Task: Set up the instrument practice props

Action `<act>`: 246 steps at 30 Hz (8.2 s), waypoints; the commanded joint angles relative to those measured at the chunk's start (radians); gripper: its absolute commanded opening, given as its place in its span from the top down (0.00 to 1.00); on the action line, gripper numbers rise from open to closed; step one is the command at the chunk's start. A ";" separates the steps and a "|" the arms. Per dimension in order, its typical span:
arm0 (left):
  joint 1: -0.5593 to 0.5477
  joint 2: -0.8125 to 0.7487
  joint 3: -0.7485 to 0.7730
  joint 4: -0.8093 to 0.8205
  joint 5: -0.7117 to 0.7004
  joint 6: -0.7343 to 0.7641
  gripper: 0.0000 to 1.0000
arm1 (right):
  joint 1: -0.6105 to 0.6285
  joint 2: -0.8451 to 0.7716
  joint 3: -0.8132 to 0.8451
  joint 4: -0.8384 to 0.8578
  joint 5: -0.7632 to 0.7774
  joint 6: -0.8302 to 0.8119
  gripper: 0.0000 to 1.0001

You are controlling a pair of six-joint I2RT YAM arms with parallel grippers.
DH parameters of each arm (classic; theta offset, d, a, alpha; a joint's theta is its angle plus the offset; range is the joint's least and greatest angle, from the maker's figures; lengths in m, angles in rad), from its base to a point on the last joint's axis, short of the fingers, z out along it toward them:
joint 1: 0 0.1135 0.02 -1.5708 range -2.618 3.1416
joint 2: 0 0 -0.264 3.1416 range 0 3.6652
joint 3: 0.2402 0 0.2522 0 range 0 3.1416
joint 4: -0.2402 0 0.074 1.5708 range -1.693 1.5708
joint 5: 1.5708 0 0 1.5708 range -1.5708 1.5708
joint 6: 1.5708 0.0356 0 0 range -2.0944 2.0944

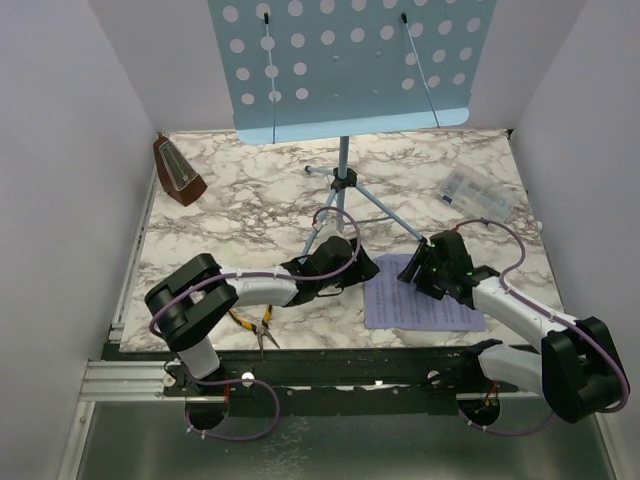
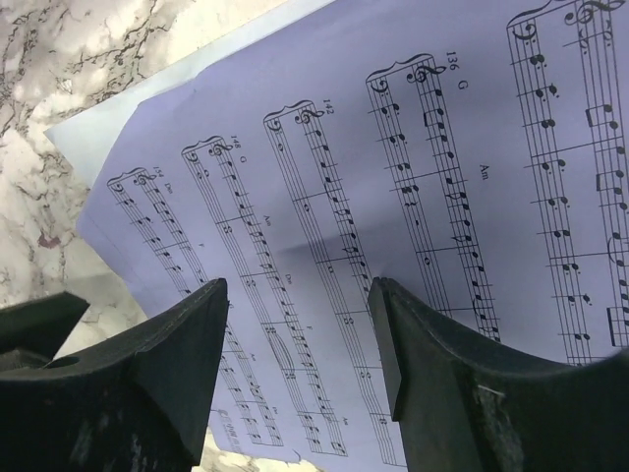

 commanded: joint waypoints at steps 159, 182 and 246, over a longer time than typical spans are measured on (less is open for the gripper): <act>0.040 -0.437 -0.279 1.036 -0.079 -0.058 1.00 | 0.000 -0.753 -0.288 0.824 0.026 0.783 0.43; 0.047 -1.268 -0.380 -0.368 -0.363 0.161 0.18 | -0.001 -0.758 0.070 0.175 -0.249 -0.170 1.00; 0.055 -0.950 0.012 -0.008 0.107 0.521 1.00 | -0.032 -0.138 0.540 0.625 -1.213 0.033 0.34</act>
